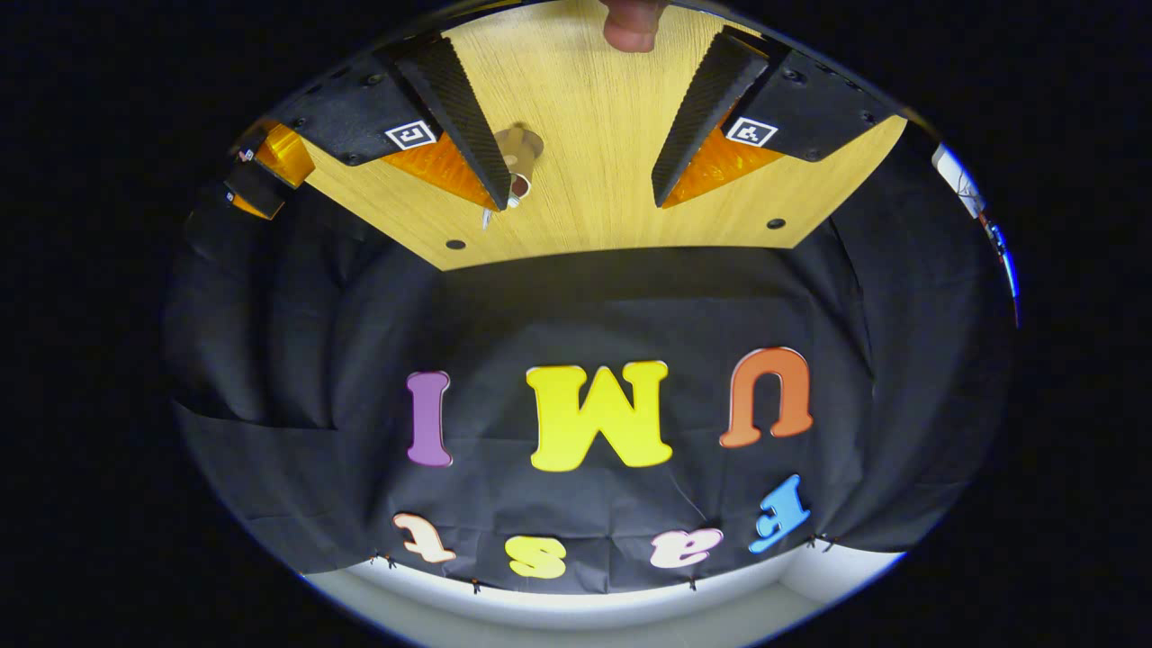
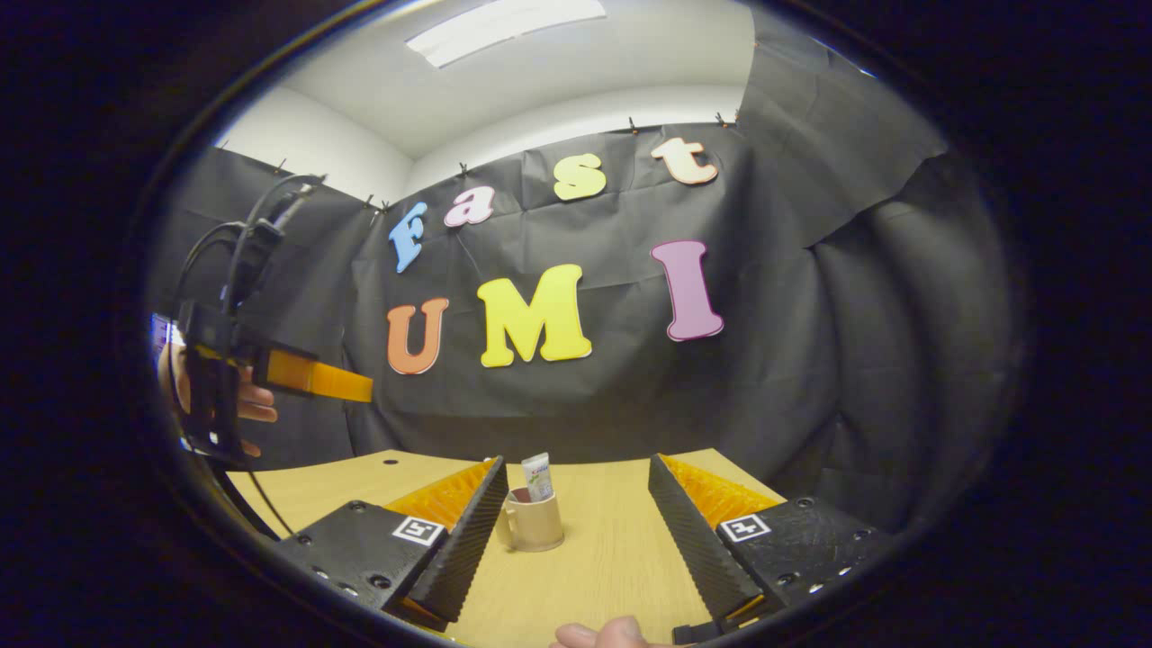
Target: Put the toothbrush and toothpaste on the desktop into the cup, then pick up the cup and place it on the coaster on the desktop.
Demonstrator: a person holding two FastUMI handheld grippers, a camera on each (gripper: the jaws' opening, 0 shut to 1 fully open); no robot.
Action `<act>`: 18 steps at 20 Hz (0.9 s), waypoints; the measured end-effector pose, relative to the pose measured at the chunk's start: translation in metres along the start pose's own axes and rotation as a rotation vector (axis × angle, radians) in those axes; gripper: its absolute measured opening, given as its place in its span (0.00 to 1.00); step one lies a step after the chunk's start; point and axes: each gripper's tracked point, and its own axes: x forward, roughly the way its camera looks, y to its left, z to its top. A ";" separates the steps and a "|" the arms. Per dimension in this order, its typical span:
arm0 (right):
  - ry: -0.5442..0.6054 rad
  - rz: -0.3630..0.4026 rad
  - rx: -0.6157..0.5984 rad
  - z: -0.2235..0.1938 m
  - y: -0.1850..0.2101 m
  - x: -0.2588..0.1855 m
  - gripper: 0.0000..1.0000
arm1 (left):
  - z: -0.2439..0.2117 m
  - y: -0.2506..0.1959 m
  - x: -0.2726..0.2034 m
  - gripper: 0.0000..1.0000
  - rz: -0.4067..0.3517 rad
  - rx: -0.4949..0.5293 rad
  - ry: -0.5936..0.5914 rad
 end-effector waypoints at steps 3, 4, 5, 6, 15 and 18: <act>-0.010 -0.033 -0.040 0.003 0.003 0.003 0.91 | 0.003 0.016 0.010 1.00 0.097 0.015 -0.168; -0.016 -0.047 -0.047 0.004 0.002 0.002 0.99 | -0.002 0.018 0.013 0.99 0.115 0.011 -0.180; -0.021 -0.055 -0.051 0.004 0.003 0.002 0.95 | -0.004 0.020 0.018 0.99 0.127 0.016 -0.178; -0.029 -0.066 -0.057 0.004 0.003 0.001 0.95 | -0.010 0.023 0.021 0.99 0.142 0.024 -0.177; 0.005 -0.095 -0.077 -0.016 0.008 0.017 0.95 | -0.050 0.015 0.023 1.00 0.133 0.034 -0.189; 0.013 -0.103 -0.060 -0.017 0.005 0.020 0.95 | -0.058 0.011 0.033 0.95 0.116 -0.003 -0.160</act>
